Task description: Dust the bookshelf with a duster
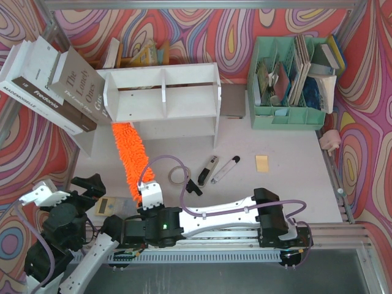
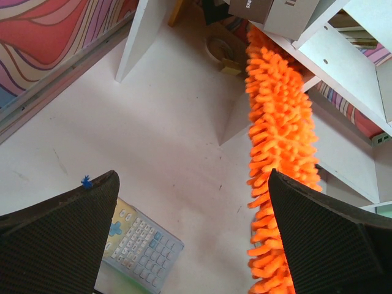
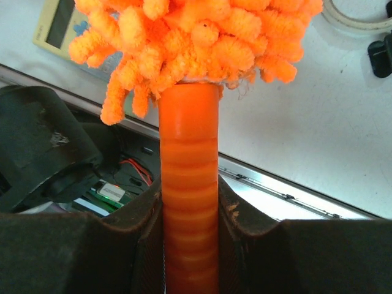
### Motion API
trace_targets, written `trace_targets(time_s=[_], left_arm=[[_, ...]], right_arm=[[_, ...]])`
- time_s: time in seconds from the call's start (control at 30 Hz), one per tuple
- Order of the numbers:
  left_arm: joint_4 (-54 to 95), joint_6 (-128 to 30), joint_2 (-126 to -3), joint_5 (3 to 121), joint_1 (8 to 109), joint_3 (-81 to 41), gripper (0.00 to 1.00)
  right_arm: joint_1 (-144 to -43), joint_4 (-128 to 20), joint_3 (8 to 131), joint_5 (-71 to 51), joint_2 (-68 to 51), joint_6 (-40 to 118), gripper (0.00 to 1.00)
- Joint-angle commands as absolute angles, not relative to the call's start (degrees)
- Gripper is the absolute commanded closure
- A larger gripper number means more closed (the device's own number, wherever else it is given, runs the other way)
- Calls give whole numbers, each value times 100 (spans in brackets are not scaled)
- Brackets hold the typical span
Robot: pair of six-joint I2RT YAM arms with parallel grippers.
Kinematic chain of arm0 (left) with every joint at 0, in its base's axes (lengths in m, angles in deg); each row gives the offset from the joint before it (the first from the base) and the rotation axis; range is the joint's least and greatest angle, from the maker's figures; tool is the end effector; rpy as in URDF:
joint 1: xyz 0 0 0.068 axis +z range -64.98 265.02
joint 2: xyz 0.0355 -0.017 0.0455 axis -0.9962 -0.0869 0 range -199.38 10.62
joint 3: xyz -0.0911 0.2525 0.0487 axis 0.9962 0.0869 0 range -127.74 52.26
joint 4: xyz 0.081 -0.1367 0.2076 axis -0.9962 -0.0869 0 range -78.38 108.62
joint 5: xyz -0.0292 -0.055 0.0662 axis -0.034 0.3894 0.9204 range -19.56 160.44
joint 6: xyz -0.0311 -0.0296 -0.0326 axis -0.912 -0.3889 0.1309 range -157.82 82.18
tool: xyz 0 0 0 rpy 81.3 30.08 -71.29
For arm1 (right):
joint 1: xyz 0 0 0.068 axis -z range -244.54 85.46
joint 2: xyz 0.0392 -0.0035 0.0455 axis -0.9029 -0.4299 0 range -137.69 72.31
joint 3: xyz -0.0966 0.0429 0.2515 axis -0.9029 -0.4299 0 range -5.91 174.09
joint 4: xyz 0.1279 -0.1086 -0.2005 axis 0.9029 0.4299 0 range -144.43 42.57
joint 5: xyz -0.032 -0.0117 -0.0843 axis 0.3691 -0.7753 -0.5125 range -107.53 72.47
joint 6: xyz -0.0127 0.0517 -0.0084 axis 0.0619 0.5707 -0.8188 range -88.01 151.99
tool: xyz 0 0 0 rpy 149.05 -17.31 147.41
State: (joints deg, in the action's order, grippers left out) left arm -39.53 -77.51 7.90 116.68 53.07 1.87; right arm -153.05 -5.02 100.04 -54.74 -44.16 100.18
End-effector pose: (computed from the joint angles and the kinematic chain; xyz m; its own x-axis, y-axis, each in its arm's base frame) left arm -0.0085 0.0356 0.3297 0.0323 -0.5406 -0.8407 -0.2808 0.8023 -0.5267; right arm 0.0330 0.4401 0.2754 -0.7402 -0.0211 -0.6721 -0.2721 0.9234 0.2708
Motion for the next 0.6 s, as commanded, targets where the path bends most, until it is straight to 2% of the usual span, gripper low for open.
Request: trace_targets(time_s=[0.0,0.3,0.57], left_arm=[[-3825,-7696,888,11614,5273,252,2],[-3863,-7724,903,11672,5273,242,2],[-3877,-7744,857,11689,5270,234,2]], right_arm=[[-15125,-418,9864,-5287,-4754,10216,100],[-15039,-371,9788,-5104,-4767,10177,100],[-15531,-1127,9441,-6537,-3939,9676,100]])
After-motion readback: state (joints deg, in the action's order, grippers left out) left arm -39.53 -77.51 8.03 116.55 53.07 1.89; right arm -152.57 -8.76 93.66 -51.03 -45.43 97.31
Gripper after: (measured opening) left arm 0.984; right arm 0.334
